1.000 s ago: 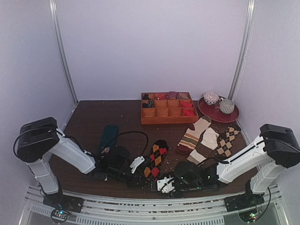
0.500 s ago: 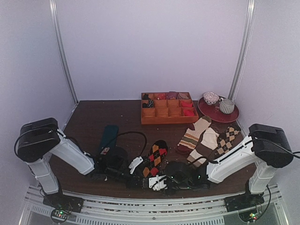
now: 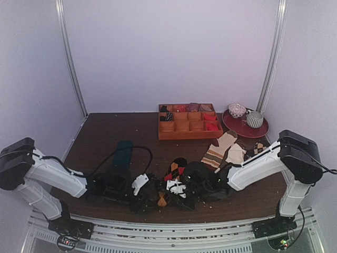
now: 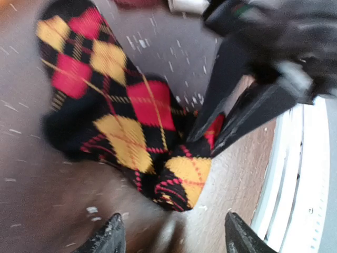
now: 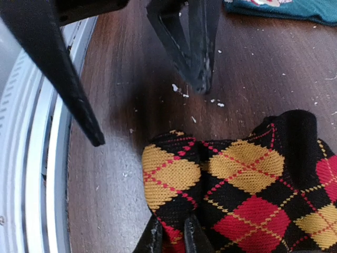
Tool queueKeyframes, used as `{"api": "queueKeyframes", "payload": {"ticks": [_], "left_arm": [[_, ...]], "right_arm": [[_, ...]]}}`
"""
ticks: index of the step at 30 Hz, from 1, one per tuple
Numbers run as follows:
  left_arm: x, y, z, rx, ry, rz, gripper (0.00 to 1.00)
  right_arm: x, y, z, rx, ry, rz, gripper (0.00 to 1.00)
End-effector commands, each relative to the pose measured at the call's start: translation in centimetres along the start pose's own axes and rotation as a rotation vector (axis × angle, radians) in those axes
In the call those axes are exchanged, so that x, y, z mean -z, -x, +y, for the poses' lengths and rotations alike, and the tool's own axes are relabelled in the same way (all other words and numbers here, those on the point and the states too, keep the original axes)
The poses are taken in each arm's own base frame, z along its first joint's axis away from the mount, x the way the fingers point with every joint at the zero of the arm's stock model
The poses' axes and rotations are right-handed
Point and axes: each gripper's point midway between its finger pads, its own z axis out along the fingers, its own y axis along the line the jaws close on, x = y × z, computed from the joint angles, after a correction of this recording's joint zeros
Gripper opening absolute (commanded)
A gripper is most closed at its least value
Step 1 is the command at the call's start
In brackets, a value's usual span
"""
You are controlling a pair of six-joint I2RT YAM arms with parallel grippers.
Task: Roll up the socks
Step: Roll a pair of socks at the center of the board.
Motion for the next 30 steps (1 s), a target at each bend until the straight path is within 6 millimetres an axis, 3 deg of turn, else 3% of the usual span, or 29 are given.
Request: {"api": "queueKeyframes", "payload": {"ticks": [1, 6, 10, 23, 30], "left_arm": [[2.9, 3.1, 1.2, -0.121, 0.136, -0.154, 0.65], [4.9, 5.3, -1.2, -0.291, 0.1, -0.341, 0.65], [4.6, 5.1, -2.3, -0.412, 0.064, -0.403, 0.64], [-0.3, 4.0, -3.1, -0.552, -0.021, -0.327, 0.64], [-1.3, 2.1, -4.4, -0.546, -0.115, -0.272, 0.54]], "right_arm": [[-0.2, -7.3, 4.1, -0.373, 0.287, 0.335, 0.12], [0.0, -8.1, 4.7, -0.632, 0.423, 0.391, 0.12], [0.0, -8.7, 4.3, -0.715, 0.455, 0.409, 0.12], [-0.1, -9.8, 3.4, -0.8, 0.477, 0.484, 0.12], [-0.4, -10.1, 3.2, -0.816, 0.482, 0.492, 0.12]]}}
